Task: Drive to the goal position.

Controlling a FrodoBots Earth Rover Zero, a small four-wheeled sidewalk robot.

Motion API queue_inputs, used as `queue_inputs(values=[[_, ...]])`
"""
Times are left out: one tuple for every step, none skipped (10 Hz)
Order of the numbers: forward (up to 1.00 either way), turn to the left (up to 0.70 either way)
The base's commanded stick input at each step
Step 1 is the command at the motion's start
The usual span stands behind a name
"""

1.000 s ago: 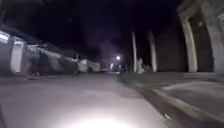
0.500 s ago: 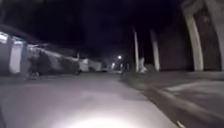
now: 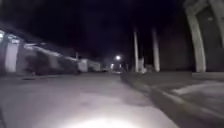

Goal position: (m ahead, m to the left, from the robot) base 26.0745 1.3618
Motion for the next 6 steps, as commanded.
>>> queue_inputs(values=[[0.49, -0.38], [0.49, -0.49], [0.49, -0.33], [0.49, -0.05], [0.49, 0.04], [0.49, 0.04]])
